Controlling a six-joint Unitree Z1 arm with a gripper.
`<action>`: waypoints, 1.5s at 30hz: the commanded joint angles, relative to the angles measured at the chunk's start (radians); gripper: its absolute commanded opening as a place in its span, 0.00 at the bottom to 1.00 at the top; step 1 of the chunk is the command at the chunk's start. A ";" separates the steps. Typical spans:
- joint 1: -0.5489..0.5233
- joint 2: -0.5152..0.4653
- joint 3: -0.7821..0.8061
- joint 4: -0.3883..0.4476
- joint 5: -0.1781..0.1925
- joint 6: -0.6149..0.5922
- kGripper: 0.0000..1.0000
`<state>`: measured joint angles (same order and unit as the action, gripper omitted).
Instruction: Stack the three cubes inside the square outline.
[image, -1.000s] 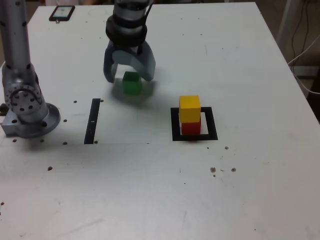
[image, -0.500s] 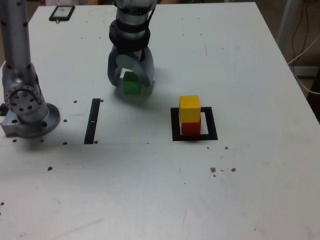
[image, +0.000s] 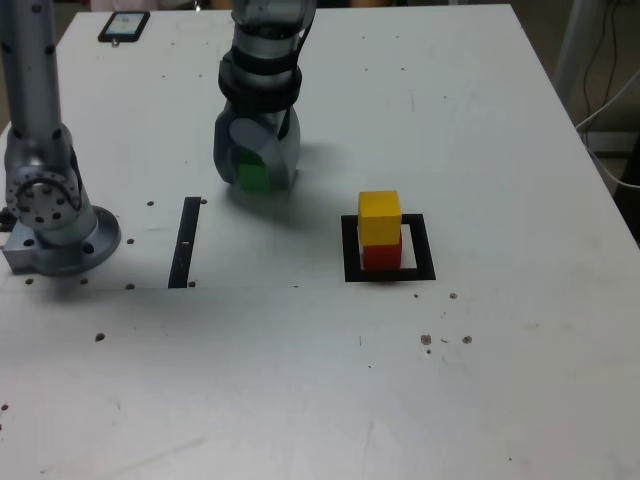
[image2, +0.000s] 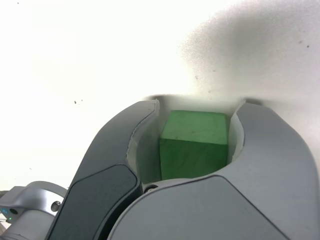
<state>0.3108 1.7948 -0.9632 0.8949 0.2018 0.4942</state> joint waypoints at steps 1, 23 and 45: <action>-0.003 0.001 -0.005 0.003 -0.003 0.003 0.37; -0.256 -0.035 -0.539 0.491 -0.105 -0.216 0.26; -0.455 0.154 -0.794 0.619 -0.108 -0.485 0.26</action>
<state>-0.1387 1.9425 -1.7509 1.5105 0.0910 0.0135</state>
